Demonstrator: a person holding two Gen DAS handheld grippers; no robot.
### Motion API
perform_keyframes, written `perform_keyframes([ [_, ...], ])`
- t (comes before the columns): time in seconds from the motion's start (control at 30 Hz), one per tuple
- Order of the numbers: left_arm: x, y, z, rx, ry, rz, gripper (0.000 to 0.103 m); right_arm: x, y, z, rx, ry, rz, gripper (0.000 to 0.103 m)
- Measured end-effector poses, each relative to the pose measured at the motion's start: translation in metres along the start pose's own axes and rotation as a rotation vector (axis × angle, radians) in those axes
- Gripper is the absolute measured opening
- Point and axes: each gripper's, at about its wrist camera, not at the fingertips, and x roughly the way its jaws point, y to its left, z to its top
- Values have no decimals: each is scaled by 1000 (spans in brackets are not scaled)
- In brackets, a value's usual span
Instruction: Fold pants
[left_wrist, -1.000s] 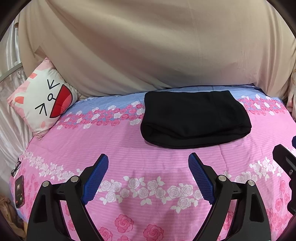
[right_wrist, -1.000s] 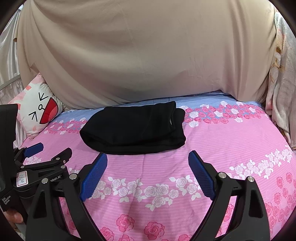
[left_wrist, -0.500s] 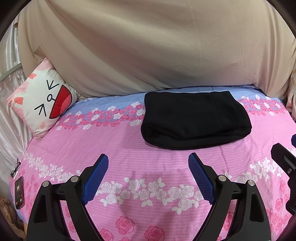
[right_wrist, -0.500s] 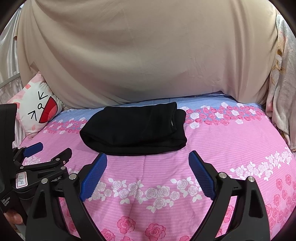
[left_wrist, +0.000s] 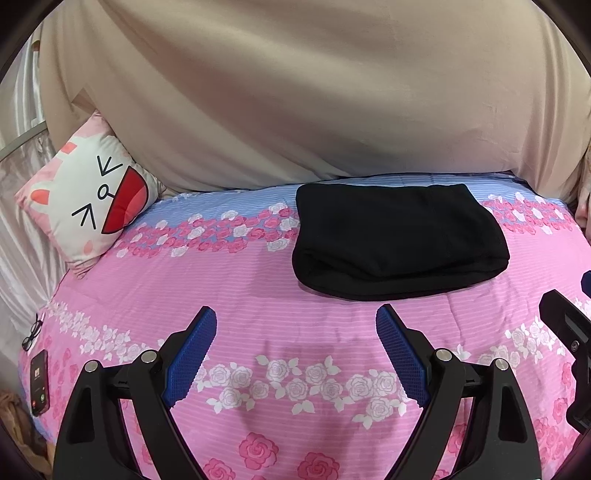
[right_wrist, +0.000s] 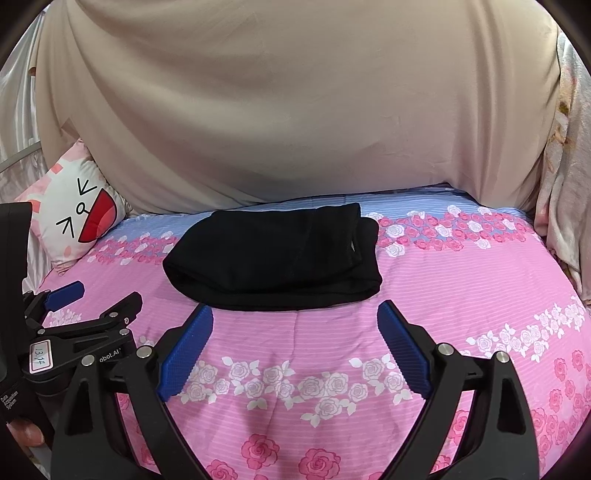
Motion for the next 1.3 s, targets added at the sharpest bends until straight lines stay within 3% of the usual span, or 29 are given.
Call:
perform_keyframes([
  [1.3, 2, -6, 0, 32, 2, -33, 86, 0, -2, 0, 5, 4, -16, 89],
])
